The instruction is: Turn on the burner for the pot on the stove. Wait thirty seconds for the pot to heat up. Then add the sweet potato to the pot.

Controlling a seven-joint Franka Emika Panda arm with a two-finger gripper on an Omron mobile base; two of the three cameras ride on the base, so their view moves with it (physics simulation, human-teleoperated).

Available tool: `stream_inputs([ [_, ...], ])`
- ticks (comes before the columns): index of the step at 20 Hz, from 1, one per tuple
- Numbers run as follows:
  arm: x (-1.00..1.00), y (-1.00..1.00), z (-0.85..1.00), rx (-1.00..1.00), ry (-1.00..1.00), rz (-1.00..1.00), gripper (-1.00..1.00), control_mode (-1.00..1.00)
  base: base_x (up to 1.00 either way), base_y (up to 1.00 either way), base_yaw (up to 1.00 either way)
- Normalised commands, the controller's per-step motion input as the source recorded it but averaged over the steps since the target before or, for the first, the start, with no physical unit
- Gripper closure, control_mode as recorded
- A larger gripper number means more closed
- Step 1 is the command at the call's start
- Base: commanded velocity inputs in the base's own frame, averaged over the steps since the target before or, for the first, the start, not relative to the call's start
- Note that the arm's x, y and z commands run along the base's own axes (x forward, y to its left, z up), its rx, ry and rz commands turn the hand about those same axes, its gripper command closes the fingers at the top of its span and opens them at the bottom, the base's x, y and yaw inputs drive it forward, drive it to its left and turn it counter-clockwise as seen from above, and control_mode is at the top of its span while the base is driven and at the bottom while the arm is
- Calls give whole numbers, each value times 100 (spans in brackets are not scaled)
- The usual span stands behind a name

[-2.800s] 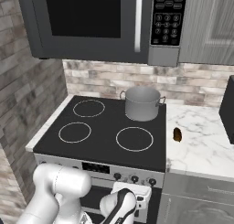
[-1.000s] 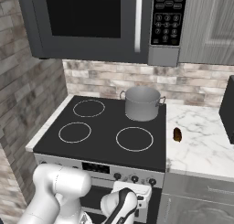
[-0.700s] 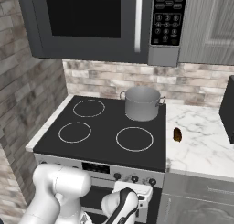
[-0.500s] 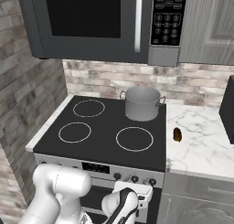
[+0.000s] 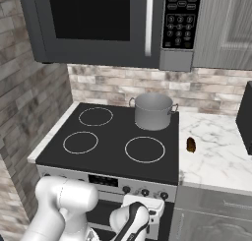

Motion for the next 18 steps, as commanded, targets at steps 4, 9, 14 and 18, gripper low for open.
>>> stream_inputs([
  [4, 7, 0, 0, 0, 0, 0, -100, -100, 0, 0, 0],
  [9, 2, 0, 0, 0, 0, 0, -100, -100, 0, 0, 0],
  [14, 0, 0, 0, 0, 0, 0, 100, -100, 0, 0, 0],
  [18, 0, 0, 0, 0, 0, 0, 100, -100, 0, 0, 0],
])
